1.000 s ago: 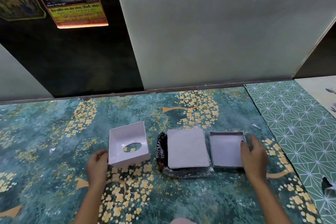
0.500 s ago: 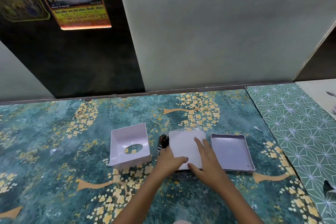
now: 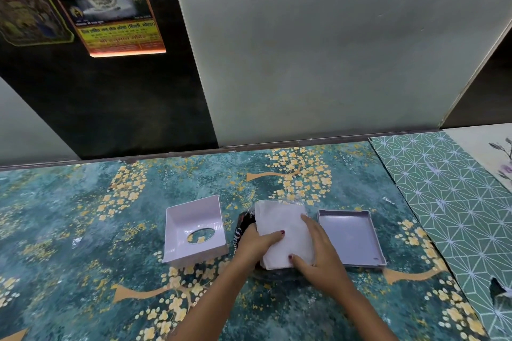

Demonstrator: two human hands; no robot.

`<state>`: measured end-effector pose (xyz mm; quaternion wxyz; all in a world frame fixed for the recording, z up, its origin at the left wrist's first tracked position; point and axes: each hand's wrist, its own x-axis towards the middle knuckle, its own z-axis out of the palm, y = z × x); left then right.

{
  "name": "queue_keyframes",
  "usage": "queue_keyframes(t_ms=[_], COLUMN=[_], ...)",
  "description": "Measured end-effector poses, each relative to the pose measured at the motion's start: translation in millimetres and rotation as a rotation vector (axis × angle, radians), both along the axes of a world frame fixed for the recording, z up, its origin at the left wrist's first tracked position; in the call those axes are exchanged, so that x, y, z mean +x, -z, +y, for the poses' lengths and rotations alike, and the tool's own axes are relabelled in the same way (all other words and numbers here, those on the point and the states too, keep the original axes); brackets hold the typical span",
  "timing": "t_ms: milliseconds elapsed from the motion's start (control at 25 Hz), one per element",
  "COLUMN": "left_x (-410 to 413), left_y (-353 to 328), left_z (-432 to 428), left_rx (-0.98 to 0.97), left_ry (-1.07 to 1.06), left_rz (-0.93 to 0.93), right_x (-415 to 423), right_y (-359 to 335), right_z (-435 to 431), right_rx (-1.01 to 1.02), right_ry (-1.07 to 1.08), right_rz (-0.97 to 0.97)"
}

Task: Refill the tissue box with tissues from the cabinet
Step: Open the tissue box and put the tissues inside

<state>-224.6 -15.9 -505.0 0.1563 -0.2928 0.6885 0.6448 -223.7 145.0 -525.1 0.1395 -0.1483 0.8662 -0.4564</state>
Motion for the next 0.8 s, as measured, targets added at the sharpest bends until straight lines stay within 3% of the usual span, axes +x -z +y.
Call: queue_keyframes(t_ms=[200,400,600,800], left_x=[32.8,63.8,62.3,54.8], left_y=[-22.7,-41.5,-38.6,-22.8], left_z=[-24.0,-77.7,-136.4,-150.1], left_rx=[0.3,0.246,-0.069,-0.502], left_ry=[-0.112,-0.286,-0.466,-0.343], left_rz=[0.059,0.123,0.033,0.038], right_x=[-11.9,-25.4,-38.5,-29.4], right_y=[-27.0,-44.4,-61.2,-43.8], right_z=[-15.6,-74.3,-145.0,-167.9], right_rx=[-0.444,-0.585,-0.425,-0.139], right_ry=[0.264,0.225,-0.016,-0.068], right_rz=[-0.427,-0.732,-0.559,-0.253])
